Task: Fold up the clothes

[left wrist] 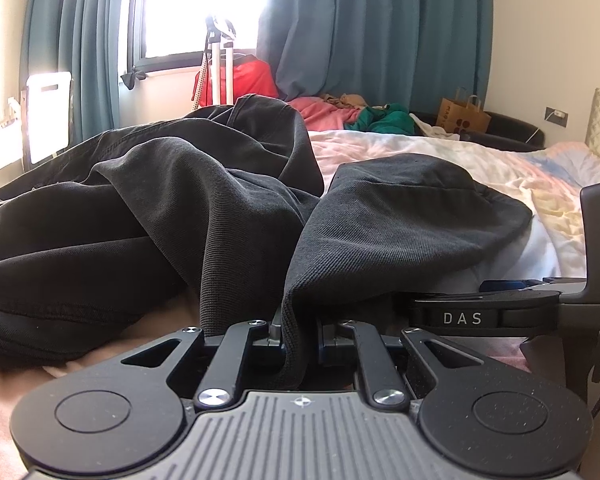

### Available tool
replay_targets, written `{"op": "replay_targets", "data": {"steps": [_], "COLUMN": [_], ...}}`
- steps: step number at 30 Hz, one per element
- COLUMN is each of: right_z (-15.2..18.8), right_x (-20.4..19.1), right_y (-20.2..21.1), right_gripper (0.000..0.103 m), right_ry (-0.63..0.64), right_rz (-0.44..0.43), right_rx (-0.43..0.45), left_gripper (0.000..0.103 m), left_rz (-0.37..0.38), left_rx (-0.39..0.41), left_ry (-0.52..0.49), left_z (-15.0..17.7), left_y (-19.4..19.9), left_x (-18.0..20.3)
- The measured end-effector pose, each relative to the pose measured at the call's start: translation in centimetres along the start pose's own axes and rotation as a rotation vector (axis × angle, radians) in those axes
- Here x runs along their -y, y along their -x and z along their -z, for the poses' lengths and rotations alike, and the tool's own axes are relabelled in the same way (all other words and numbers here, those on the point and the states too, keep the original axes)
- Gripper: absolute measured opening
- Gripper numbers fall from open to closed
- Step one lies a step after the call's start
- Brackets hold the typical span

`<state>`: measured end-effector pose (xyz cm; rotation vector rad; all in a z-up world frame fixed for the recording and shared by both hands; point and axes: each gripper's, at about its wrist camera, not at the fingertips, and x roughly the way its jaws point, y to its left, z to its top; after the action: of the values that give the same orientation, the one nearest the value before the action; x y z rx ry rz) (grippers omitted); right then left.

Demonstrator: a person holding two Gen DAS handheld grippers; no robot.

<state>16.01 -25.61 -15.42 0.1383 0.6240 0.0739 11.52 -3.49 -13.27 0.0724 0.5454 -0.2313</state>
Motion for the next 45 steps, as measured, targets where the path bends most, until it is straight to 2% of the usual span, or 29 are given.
{"op": "replay_targets", "data": {"steps": [17,20,21,25,31,38,41,44,45], "right_z": [0.0,0.0,0.0,0.0,0.1,0.1,-0.6,-1.7,-2.1], "right_x": [-0.1,-0.1,-0.1,-0.1,-0.1,-0.2,-0.4,-0.5,-0.2], "right_y": [0.0,0.0,0.0,0.0,0.0,-0.2,-0.4,0.5,1.4], "right_gripper": [0.103,0.103,0.103,0.103,0.103,0.103,0.103,0.102,0.101], "right_ry": [-0.001,-0.001,-0.002,-0.004,-0.006,-0.001,0.008,-0.032,-0.083], "right_rz": [0.001,0.001,0.001,-0.002,-0.003,0.0,0.011,-0.02,-0.048], "right_rx": [-0.001,-0.001,0.0,0.003,0.007,0.012,-0.023,-0.039,-0.015], "left_gripper": [0.013,0.011,0.007,0.003,0.002,0.002,0.002,0.002,0.002], "left_rz": [0.003,0.015,0.017,0.043,0.088,0.142,0.152,0.149,0.148], "left_rx": [0.004,0.004,0.01,0.061,0.14,0.173,0.176,0.181,0.181], "left_ry": [-0.003,0.028,0.041,0.123,0.201,0.304,0.34,0.357,0.362], "left_z": [-0.1,-0.4,-0.6,-1.8,-3.3,-4.4,-4.6,-4.7,-4.7], "left_y": [0.2,0.3,0.4,1.0,2.7,2.9,3.0,3.4,3.5], "left_x": [-0.1,-0.6,-0.8,-2.1,-3.3,-5.0,-5.7,-6.1,-6.2]}}
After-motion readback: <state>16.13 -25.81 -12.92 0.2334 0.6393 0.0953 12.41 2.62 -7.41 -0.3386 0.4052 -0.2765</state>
